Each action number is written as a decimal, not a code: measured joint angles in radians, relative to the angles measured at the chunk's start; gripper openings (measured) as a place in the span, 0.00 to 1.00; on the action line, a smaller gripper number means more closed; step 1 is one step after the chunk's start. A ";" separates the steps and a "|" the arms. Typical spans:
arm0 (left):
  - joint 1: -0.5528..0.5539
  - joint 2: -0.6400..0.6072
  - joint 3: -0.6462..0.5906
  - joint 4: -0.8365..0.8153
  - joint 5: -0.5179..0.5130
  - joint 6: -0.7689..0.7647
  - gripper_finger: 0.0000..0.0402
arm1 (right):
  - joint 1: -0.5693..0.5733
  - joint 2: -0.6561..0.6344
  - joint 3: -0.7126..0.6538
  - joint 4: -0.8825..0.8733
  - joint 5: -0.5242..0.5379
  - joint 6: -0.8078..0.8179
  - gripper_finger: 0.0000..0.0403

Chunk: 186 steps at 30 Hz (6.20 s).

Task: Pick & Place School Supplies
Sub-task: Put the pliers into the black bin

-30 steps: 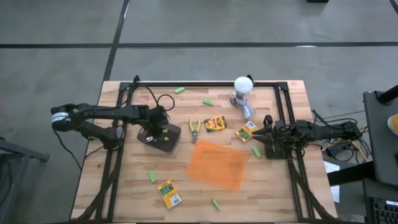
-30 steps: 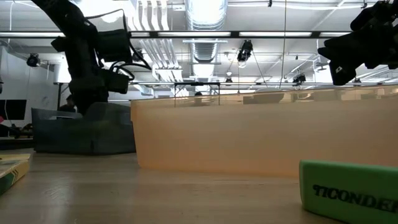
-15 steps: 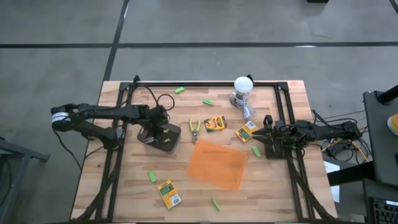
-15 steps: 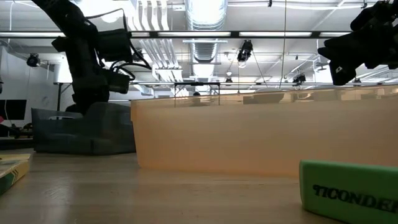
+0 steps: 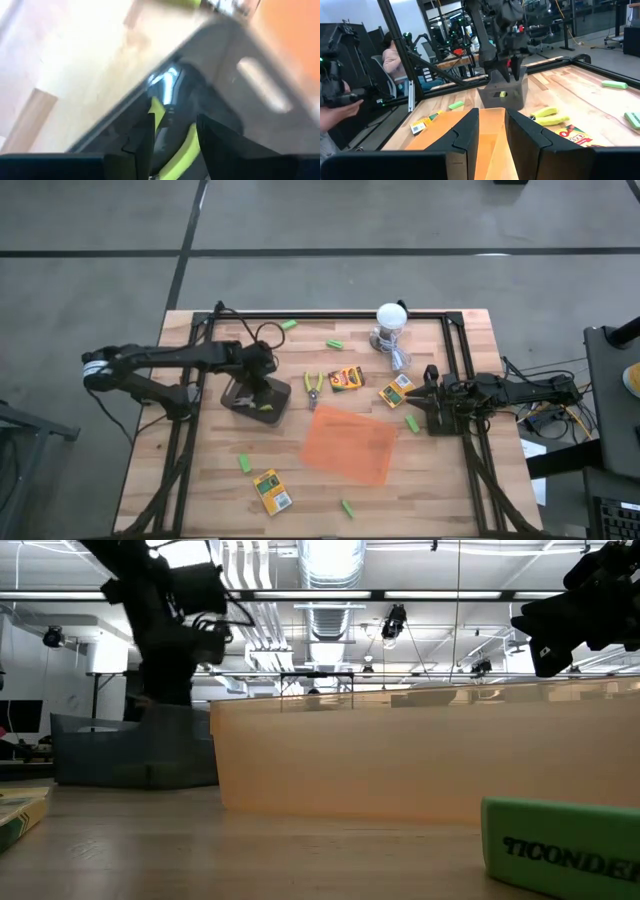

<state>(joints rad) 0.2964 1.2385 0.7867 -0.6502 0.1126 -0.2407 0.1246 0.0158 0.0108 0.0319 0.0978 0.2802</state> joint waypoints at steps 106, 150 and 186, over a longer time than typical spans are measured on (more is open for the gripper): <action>0.062 0.782 0.666 -0.179 -0.025 -0.946 0.54 | 0.000 0.000 0.000 -0.001 0.000 0.000 0.23; 0.061 0.780 0.664 -0.180 -0.034 -0.900 0.12 | 0.000 0.000 0.000 -0.001 0.000 0.000 0.23; 0.059 0.719 1.170 -0.825 -0.283 -0.681 0.12 | 0.000 0.000 0.000 -0.001 0.000 0.000 0.23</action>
<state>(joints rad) 0.3556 1.9574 1.9566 -1.4755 -0.1706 -0.9218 0.1249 0.0158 0.0105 0.0307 0.0978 0.2802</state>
